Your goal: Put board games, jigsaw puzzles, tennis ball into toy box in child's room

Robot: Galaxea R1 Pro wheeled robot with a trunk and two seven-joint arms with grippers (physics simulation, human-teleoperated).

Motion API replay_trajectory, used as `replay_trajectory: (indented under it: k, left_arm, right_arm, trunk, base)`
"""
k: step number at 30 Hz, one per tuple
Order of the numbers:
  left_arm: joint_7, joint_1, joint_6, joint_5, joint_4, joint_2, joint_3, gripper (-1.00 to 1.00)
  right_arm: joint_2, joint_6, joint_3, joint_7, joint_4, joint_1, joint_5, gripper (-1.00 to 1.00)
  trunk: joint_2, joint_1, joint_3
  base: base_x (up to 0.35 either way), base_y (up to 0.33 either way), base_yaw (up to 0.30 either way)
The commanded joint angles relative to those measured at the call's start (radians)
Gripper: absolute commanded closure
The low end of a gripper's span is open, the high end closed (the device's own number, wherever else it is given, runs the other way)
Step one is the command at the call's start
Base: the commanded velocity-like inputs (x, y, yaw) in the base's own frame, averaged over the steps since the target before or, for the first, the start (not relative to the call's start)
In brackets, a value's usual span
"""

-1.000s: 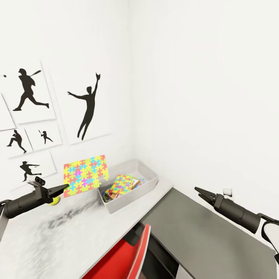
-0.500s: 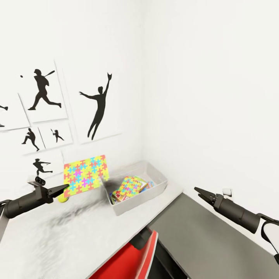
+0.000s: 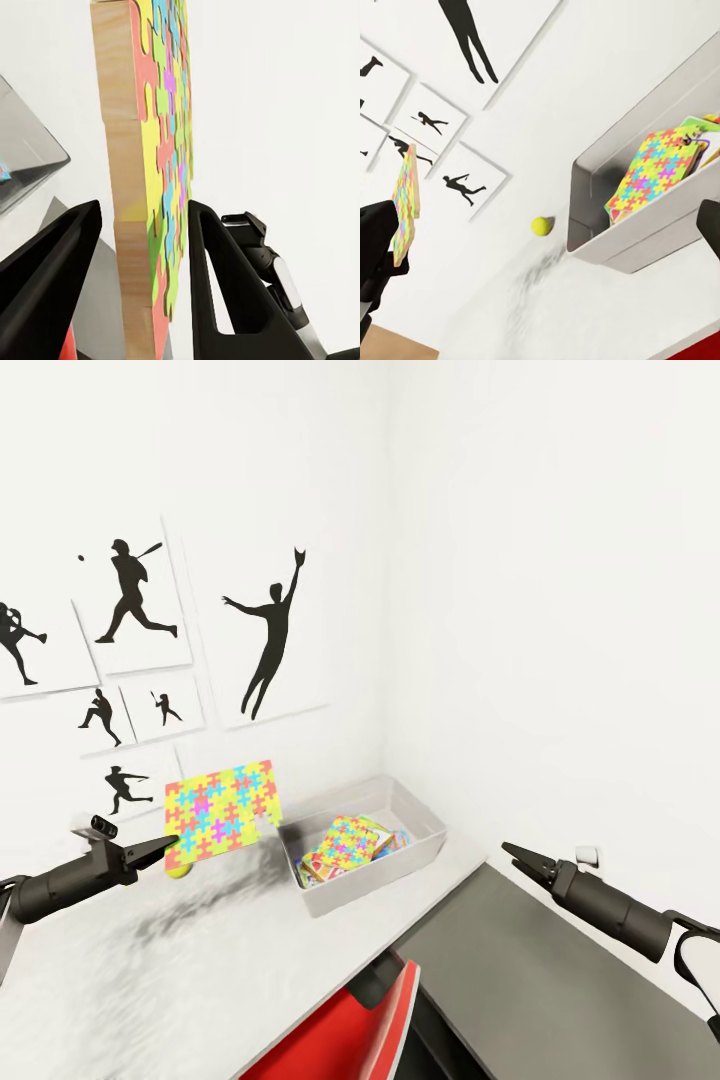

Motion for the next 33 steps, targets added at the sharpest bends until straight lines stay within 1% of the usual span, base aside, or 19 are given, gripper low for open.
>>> replay_trajectory:
  k: [1,12,27,30,32,33]
  left_arm:
    - [-0.005,0.0,0.011,-0.001,0.0,0.0,-0.001,1.0]
    - [-0.005,0.0,0.011,-0.001,-0.001,0.0,0.0,1.0]
    - [-0.005,0.0,0.01,0.0,-0.004,0.0,-0.004,1.0]
    - [-0.005,0.0,0.01,-0.006,-0.004,-0.008,-0.021,1.0]
    - [-0.005,-0.003,0.011,-0.008,-0.004,-0.02,-0.04,1.0]
    - [-0.005,-0.006,0.012,-0.008,-0.004,-0.035,-0.054,1.0]
  right_arm:
    - [0.0,0.006,-0.001,0.002,0.001,-0.001,0.0,-1.0]
    - [0.0,0.008,-0.007,0.003,0.0,-0.001,0.0,-1.0]
    - [-0.001,0.01,-0.009,0.014,0.0,-0.001,0.0,-1.0]
    - [-0.001,0.012,-0.011,0.015,-0.001,-0.001,-0.001,-1.0]
    - [-0.001,0.012,-0.012,0.015,0.0,-0.001,-0.001,-1.0]
    - [-0.002,0.013,-0.012,0.015,0.0,-0.001,-0.001,-1.0]
  trunk:
    - [-0.001,0.0,-0.001]
    - [-0.001,0.0,-0.001]
    - [-0.001,0.0,-0.001]
    - [-0.001,0.0,-0.001]
    - [-0.001,0.0,-0.001]
    - [-0.001,0.0,-0.001]
  base:
    - [0.0,0.0,0.002]
    - [0.04,0.0,0.0]
    - [0.002,0.0,0.0]
    - [0.0,0.0,0.0]
    - [0.0,0.0,0.0]
    - [0.0,0.0,0.0]
